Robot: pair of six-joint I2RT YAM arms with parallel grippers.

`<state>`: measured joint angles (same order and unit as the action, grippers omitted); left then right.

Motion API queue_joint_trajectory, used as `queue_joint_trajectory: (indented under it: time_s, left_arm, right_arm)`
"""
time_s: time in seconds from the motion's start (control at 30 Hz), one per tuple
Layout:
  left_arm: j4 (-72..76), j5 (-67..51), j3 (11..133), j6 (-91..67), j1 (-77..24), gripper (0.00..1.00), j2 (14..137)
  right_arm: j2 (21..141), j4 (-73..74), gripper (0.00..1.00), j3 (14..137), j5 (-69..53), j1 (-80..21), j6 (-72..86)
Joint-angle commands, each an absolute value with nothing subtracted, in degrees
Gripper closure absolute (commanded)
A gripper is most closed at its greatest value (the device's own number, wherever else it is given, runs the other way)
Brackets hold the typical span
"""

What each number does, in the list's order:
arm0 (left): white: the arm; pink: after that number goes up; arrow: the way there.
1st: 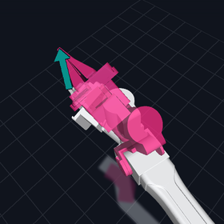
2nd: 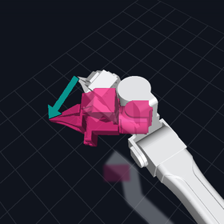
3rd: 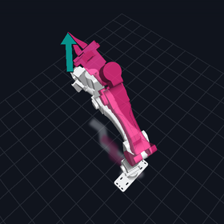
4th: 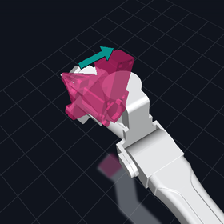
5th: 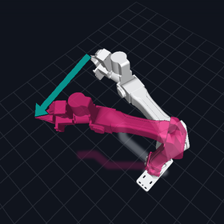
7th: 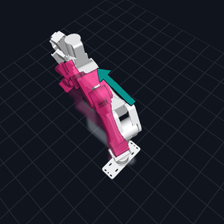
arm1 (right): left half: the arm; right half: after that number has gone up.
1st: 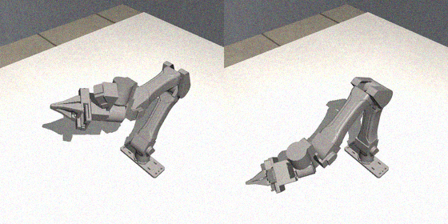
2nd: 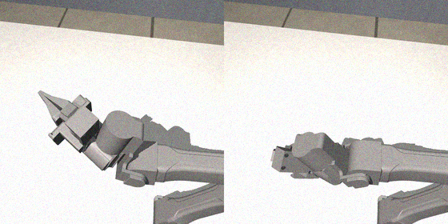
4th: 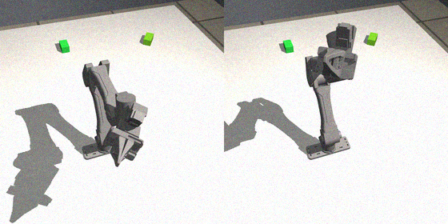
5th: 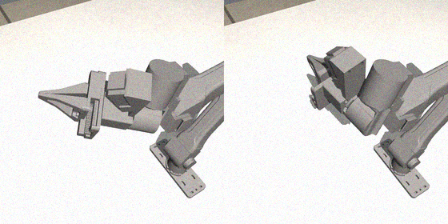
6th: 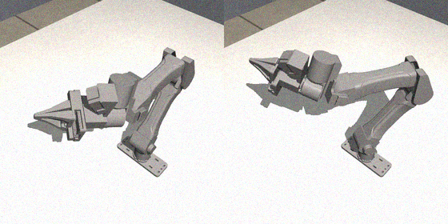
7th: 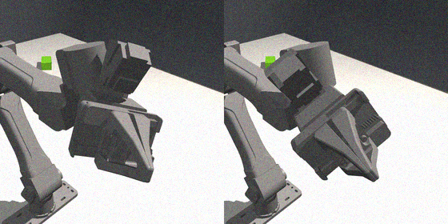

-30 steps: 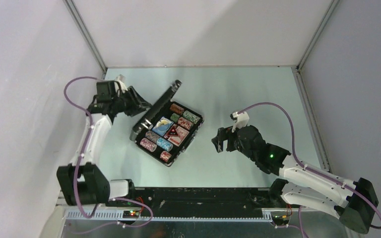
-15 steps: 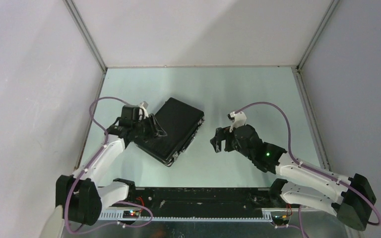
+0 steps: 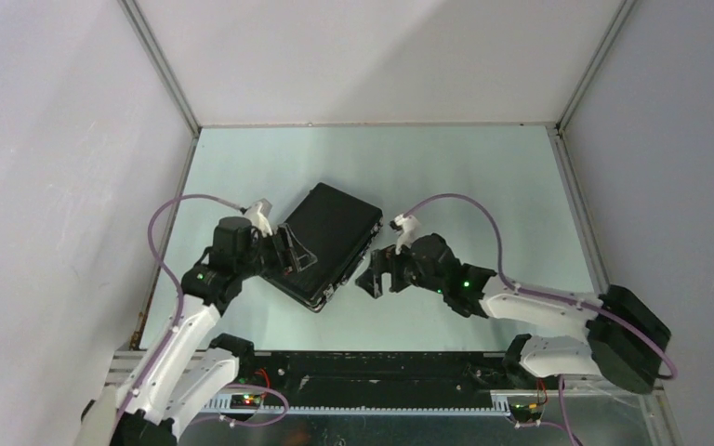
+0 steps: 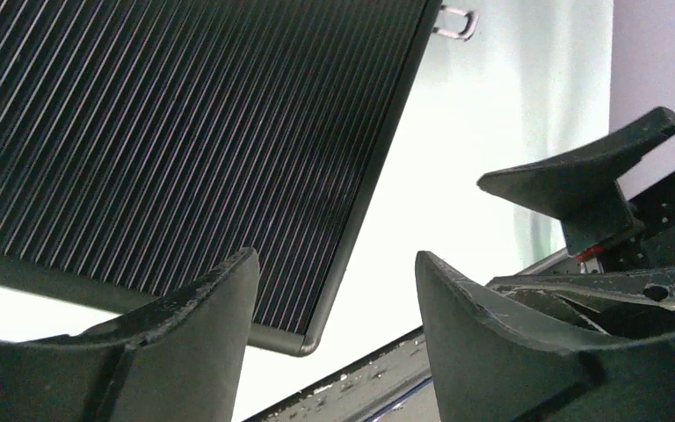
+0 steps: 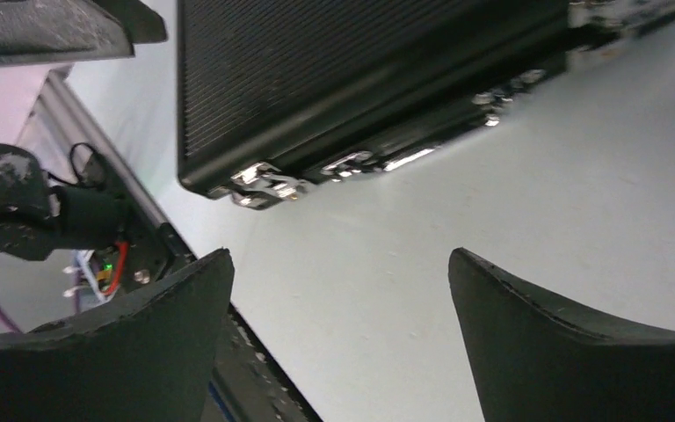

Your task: Pack up texas hold em set

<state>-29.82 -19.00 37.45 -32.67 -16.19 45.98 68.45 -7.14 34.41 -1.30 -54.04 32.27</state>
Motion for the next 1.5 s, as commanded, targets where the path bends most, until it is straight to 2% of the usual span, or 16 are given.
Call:
queue_joint_trajectory:
  time_s: [0.0,0.27,0.37,0.5,0.83,0.93,1.0,1.2,1.47]
  left_arm:
    - [-32.1,-18.0,35.1,-34.2,-16.7,0.27,40.5]
    - [-32.6,-18.1,36.3,-34.1,-16.6,0.22,40.6]
    - [-32.8,-17.9,37.1,-33.3,-16.5,0.21,41.8]
    - [-32.8,-17.8,37.6,-32.5,-16.1,0.21,42.1]
    - [-33.2,-17.7,38.9,-31.3,-15.8,0.20,42.9]
    - [-33.1,-17.6,38.8,-31.4,-15.8,0.20,42.9]
    - [-32.9,-17.6,38.6,-31.5,-15.7,0.20,42.8]
    - [-32.7,-17.7,38.3,-31.4,-15.7,0.20,42.5]
    - [-32.7,-18.2,38.4,-31.4,-15.7,0.20,43.0]
  right_arm:
    - [77.0,-27.5,0.05,34.5,-10.2,-55.5,36.9]
    - [92.0,-45.5,0.15,36.5,-14.6,-58.3,43.2]
    - [95.3,-48.4,0.20,37.4,-15.1,-59.2,44.7]
    - [98.6,-48.8,0.22,39.8,-14.9,-61.1,44.3]
    - [99.1,-40.5,0.22,43.0,-8.0,-61.7,42.4]
    - [97.7,-38.1,0.10,42.5,-5.2,-61.8,41.8]
    - [96.8,-37.1,0.08,42.4,-4.0,-61.8,41.4]
    - [96.1,-37.0,0.09,42.4,-3.6,-61.5,41.2]
    - [100.5,-47.8,0.13,42.4,-10.6,-60.8,45.5]
